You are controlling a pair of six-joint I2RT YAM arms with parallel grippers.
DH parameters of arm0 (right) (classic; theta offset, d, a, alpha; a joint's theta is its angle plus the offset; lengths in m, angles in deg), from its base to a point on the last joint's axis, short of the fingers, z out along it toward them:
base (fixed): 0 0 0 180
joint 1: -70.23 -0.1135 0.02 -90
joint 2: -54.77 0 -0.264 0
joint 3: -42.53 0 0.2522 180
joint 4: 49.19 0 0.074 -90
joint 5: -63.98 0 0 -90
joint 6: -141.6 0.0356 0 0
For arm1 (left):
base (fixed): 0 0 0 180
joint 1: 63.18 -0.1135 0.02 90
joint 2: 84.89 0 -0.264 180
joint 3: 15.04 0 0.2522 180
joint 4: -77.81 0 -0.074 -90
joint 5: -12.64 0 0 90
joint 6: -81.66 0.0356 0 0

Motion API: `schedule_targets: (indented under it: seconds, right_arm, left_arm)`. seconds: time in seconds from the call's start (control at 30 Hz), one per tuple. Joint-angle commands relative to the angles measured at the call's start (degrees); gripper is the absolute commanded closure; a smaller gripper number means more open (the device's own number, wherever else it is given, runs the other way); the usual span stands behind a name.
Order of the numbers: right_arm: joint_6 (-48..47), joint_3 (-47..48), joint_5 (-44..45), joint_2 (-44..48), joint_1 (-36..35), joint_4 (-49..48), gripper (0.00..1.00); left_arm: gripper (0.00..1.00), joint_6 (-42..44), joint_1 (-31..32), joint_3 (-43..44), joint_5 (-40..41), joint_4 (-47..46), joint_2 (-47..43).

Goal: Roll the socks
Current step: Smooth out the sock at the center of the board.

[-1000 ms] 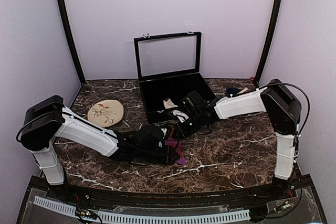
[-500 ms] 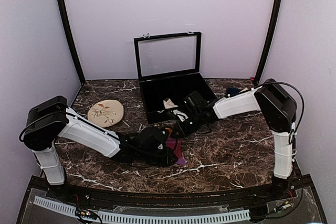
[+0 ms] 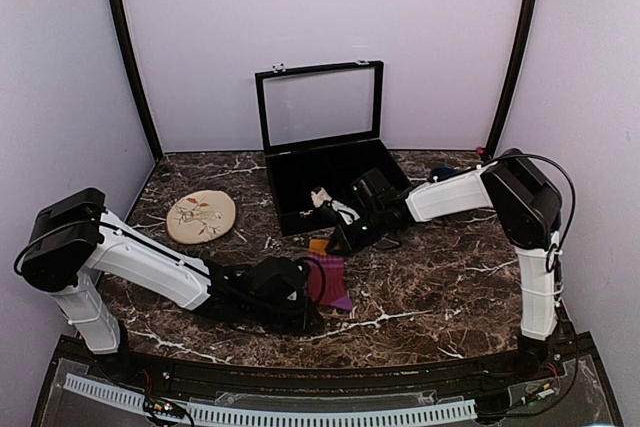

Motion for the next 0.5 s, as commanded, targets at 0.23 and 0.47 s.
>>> schedule_targets:
  seconds: [0.23, 0.47]
  right_arm:
    - [-0.4, -1.99, -3.01, 3.84, -0.36, -4.14, 0.94]
    - [-6.1, -6.73, 4.63, 13.51, -4.03, 2.06, 0.77]
  left_arm:
    - [0.7, 1.81, 1.57, -1.67, 7.68, 7.55, -10.23]
    - [0.67, 3.91, 1.8, -1.56, 12.13, 11.66, -15.23]
